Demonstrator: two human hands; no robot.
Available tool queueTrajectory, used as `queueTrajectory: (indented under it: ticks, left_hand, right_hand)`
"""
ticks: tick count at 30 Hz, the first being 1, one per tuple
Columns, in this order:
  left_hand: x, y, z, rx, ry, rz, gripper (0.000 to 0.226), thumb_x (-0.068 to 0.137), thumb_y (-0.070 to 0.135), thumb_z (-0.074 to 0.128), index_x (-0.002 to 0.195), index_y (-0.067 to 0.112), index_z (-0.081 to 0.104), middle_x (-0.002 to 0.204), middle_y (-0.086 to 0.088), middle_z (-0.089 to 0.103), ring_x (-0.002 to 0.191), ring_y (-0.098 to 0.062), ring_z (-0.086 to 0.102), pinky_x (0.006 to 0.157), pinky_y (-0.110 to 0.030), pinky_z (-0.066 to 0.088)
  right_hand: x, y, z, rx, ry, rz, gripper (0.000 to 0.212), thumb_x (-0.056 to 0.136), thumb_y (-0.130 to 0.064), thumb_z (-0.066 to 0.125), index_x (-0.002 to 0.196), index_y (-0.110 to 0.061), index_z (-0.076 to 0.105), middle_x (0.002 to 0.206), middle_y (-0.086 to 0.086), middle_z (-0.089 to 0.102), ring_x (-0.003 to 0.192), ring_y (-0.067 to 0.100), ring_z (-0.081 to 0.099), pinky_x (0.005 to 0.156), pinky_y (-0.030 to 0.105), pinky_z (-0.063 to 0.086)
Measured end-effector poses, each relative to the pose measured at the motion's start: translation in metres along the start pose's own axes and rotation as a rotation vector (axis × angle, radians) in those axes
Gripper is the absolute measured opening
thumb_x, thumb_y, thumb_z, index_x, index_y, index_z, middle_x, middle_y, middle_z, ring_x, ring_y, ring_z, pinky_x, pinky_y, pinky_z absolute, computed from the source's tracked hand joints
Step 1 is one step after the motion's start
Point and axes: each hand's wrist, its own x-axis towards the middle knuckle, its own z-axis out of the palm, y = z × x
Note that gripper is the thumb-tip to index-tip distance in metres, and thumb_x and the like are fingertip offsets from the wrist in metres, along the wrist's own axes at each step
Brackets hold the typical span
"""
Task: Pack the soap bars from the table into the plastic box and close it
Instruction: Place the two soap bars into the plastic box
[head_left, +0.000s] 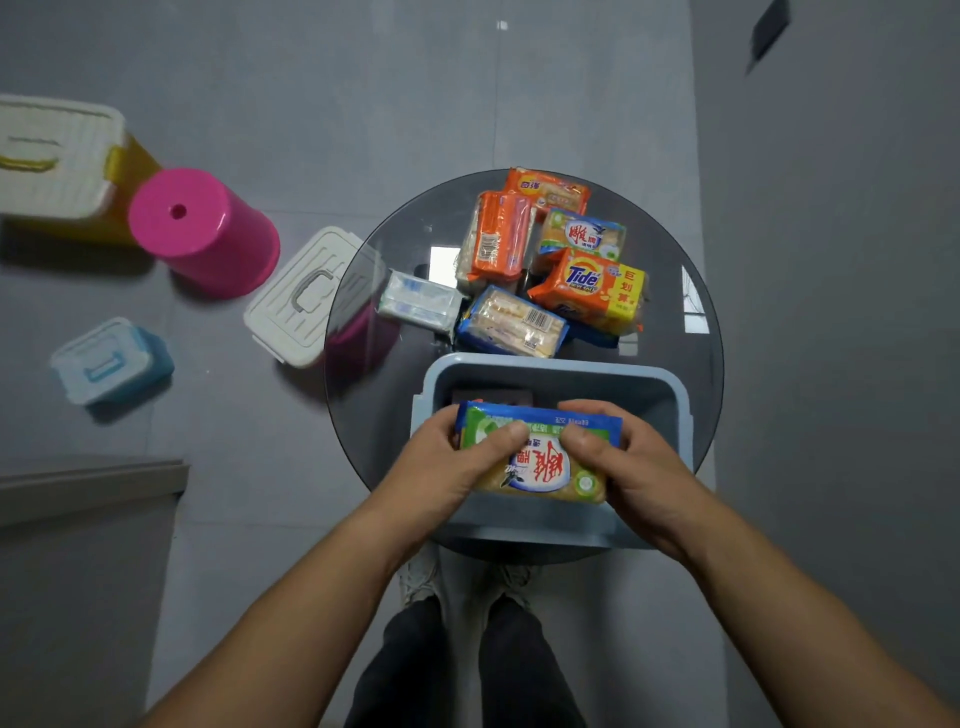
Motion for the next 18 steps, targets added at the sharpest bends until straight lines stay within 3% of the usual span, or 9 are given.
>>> queueTrajectory:
  ticks: [4, 6, 8, 10, 14, 16, 18]
  left_hand:
    - [0.009, 0.0, -0.015, 0.182, 0.374, 0.218, 0.037, 0.085, 0.034, 0.078, 0.115, 0.017, 0.065, 0.104, 0.004, 0.07, 0.088, 0.009, 0.065, 0.073, -0.008, 0.051]
    - [0.021, 0.0, -0.029, 0.223, 0.515, 0.291, 0.036, 0.085, 0.036, 0.078, 0.114, 0.018, 0.064, 0.109, 0.002, 0.067, 0.095, 0.003, 0.063, 0.081, -0.012, 0.049]
    - [0.035, -0.003, -0.037, 0.255, 0.523, 0.259, 0.042, 0.086, 0.04, 0.077, 0.12, 0.02, 0.061, 0.123, 0.0, 0.063, 0.11, -0.011, 0.061, 0.095, -0.025, 0.049]
    - [0.045, -0.005, -0.037, 0.254, 0.469, 0.206, 0.045, 0.088, 0.038, 0.075, 0.126, 0.019, 0.058, 0.127, 0.0, 0.06, 0.115, -0.014, 0.058, 0.098, -0.028, 0.047]
    - [0.059, -0.009, -0.029, 0.185, 0.388, 0.205, 0.026, 0.097, 0.03, 0.065, 0.12, 0.019, 0.06, 0.106, 0.012, 0.064, 0.094, 0.002, 0.062, 0.07, -0.005, 0.047]
    - [0.063, -0.012, -0.027, 0.117, 0.37, 0.208, 0.018, 0.101, 0.025, 0.059, 0.117, 0.017, 0.062, 0.1, 0.013, 0.064, 0.08, 0.014, 0.063, 0.062, -0.002, 0.045]
    - [0.066, -0.015, -0.026, 0.063, 0.377, 0.207, 0.015, 0.103, 0.022, 0.055, 0.115, 0.016, 0.062, 0.098, 0.012, 0.065, 0.07, 0.021, 0.061, 0.06, -0.001, 0.045]
  right_hand:
    - [0.008, 0.012, -0.009, 0.073, 0.074, 0.041, 0.063, 0.068, -0.022, 0.082, 0.125, -0.006, 0.058, 0.106, 0.018, 0.077, 0.09, 0.03, 0.076, 0.082, 0.041, 0.062]
    - [0.015, 0.019, -0.013, 0.103, 0.094, 0.084, 0.072, 0.065, -0.02, 0.079, 0.13, -0.003, 0.053, 0.102, 0.018, 0.077, 0.087, 0.028, 0.076, 0.079, 0.039, 0.063]
    - [0.022, 0.026, -0.014, 0.077, 0.104, 0.127, 0.085, 0.062, -0.02, 0.082, 0.137, -0.003, 0.047, 0.106, 0.017, 0.075, 0.088, 0.027, 0.076, 0.082, 0.04, 0.062]
    - [0.03, 0.032, -0.012, 0.042, 0.09, 0.18, 0.091, 0.063, -0.019, 0.084, 0.143, -0.008, 0.041, 0.106, 0.014, 0.074, 0.088, 0.025, 0.077, 0.08, 0.038, 0.062]
    - [0.046, 0.044, -0.004, 0.017, 0.052, 0.273, 0.107, 0.062, -0.015, 0.087, 0.152, -0.014, 0.03, 0.114, 0.016, 0.072, 0.089, 0.027, 0.077, 0.082, 0.041, 0.062]
    - [0.057, 0.052, 0.001, -0.012, 0.065, 0.289, 0.117, 0.056, -0.017, 0.09, 0.154, -0.011, 0.026, 0.127, 0.019, 0.066, 0.095, 0.029, 0.076, 0.087, 0.043, 0.06]
    - [0.066, 0.056, 0.004, -0.032, 0.093, 0.303, 0.112, 0.062, -0.014, 0.09, 0.154, -0.007, 0.026, 0.132, 0.02, 0.063, 0.099, 0.031, 0.074, 0.091, 0.046, 0.059]
